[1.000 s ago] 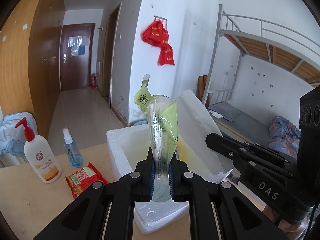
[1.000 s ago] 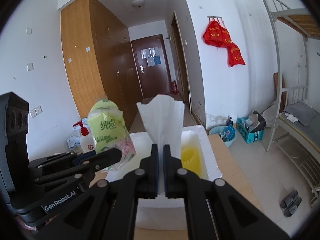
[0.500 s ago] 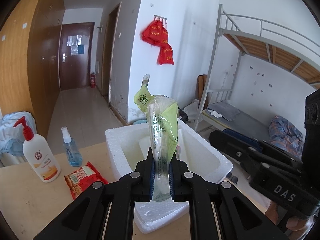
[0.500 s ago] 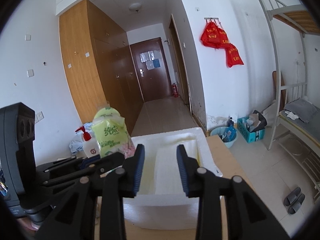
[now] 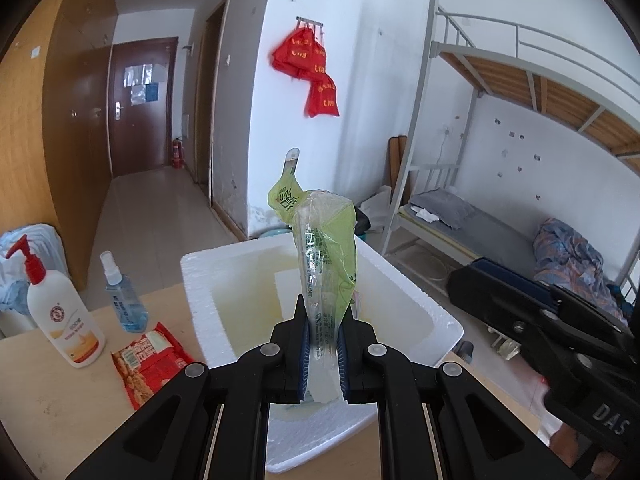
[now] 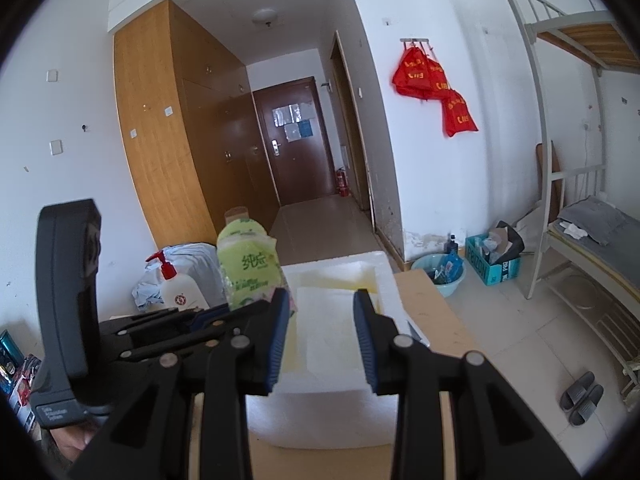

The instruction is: Organize soft objects

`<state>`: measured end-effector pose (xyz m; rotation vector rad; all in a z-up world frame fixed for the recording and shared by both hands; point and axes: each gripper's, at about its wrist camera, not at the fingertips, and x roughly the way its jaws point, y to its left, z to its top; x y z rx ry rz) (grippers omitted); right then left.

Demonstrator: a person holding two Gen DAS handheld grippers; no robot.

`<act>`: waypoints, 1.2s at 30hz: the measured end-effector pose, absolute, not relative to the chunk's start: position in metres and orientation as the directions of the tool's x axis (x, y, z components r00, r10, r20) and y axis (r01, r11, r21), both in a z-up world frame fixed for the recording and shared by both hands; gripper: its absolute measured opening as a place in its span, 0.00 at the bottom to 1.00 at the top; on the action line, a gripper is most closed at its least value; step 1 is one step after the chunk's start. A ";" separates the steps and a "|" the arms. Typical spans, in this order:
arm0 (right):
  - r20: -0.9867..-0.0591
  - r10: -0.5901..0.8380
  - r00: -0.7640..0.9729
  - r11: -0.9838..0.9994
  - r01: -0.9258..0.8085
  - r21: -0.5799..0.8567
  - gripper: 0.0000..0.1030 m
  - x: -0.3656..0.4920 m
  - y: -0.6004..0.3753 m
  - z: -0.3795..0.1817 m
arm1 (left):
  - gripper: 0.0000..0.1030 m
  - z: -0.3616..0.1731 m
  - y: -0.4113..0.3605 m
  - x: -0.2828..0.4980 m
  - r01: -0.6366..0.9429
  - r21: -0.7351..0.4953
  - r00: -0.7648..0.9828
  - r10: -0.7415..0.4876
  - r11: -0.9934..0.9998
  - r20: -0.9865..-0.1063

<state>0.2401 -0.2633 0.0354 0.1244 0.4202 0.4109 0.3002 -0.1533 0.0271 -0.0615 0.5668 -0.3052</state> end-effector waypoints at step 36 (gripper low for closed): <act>-0.356 0.417 0.836 0.908 -0.369 0.199 0.36 0.227 -0.270 0.036 | 0.93 0.031 -0.133 0.285 0.171 -0.128 0.839 -0.213 0.977 -0.501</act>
